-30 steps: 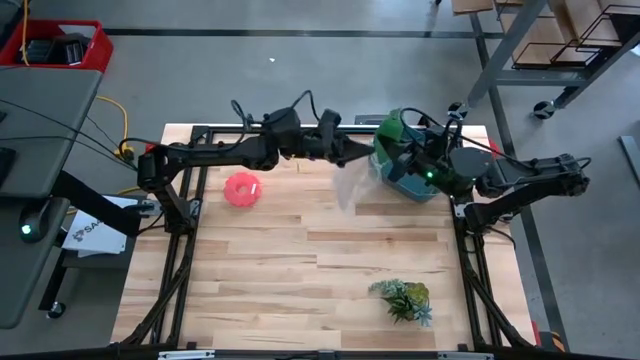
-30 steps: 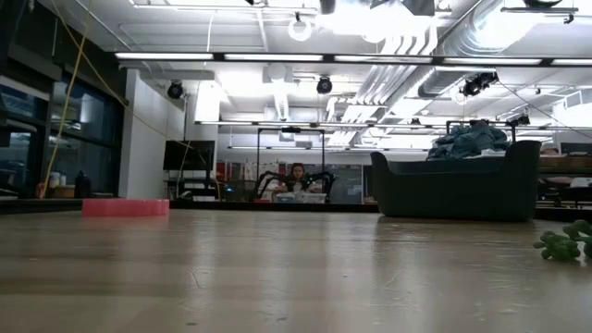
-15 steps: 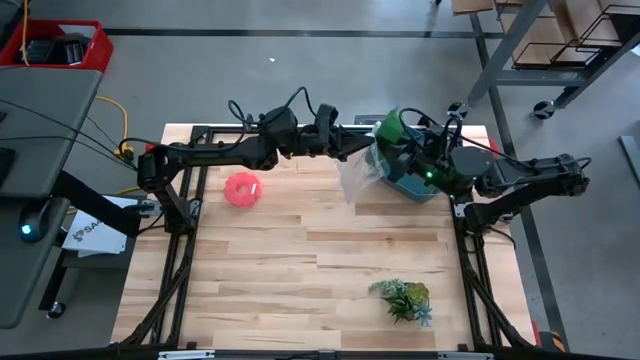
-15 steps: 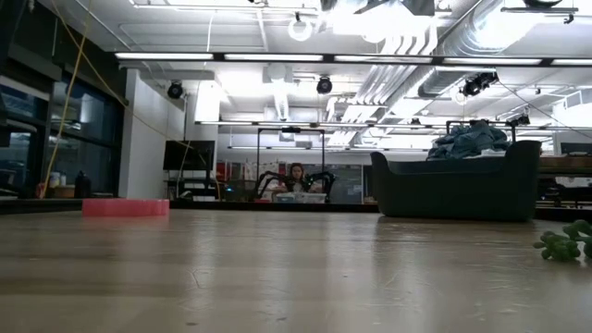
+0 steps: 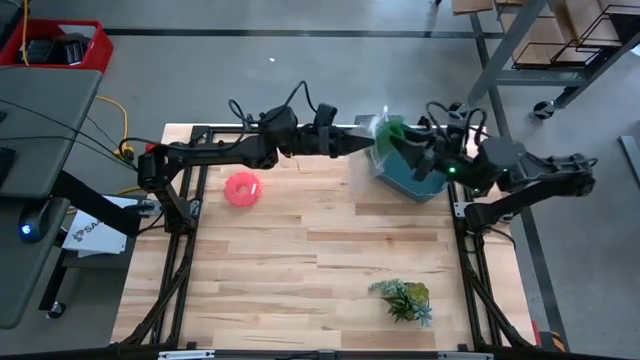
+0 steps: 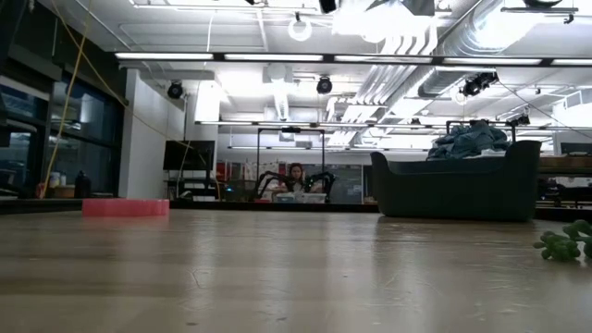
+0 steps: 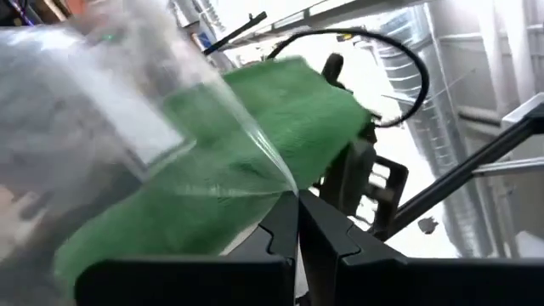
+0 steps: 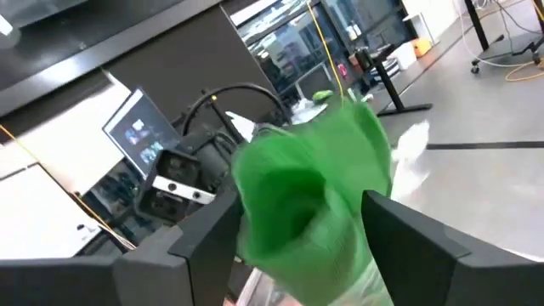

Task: Roll bandage
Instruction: Put the rolled green bandage into the transparent zip bag, then close the transparent zip bag

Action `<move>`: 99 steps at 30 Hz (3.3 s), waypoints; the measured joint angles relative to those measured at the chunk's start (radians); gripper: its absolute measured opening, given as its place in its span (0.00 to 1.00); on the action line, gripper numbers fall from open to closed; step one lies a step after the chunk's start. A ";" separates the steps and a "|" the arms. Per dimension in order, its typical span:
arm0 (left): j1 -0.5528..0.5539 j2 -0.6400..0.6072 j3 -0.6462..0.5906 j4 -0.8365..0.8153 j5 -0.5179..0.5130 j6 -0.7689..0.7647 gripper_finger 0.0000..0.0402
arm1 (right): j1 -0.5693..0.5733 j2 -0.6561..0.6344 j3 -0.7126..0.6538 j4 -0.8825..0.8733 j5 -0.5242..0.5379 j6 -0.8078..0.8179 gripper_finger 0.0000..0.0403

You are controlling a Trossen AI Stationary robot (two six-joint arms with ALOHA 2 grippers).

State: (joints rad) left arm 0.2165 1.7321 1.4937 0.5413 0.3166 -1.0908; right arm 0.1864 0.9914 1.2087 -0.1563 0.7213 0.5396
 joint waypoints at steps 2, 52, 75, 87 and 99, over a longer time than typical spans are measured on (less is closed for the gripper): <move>-0.001 0.000 0.000 -0.022 0.000 0.003 0.00 | 0.000 -0.018 0.000 -0.041 -0.011 0.002 0.58; -0.146 -0.115 0.000 -0.182 0.879 -0.259 0.00 | -0.002 0.176 0.000 0.041 -0.957 -0.048 0.59; -0.116 -0.115 0.000 -0.178 0.788 -0.277 0.00 | 0.039 0.206 0.000 0.088 -0.810 -0.263 0.12; -0.085 -0.115 0.000 -0.228 0.733 -0.300 0.07 | 0.052 0.201 0.000 0.046 -0.829 -0.197 0.00; -0.084 -0.114 0.001 -0.641 0.791 0.084 0.31 | 0.049 0.092 0.000 -0.177 -0.716 -0.148 0.00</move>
State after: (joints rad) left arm 0.1329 1.6176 1.4944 -0.0995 1.1078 -1.0069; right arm 0.2356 1.0834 1.2091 -0.3332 0.0049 0.3920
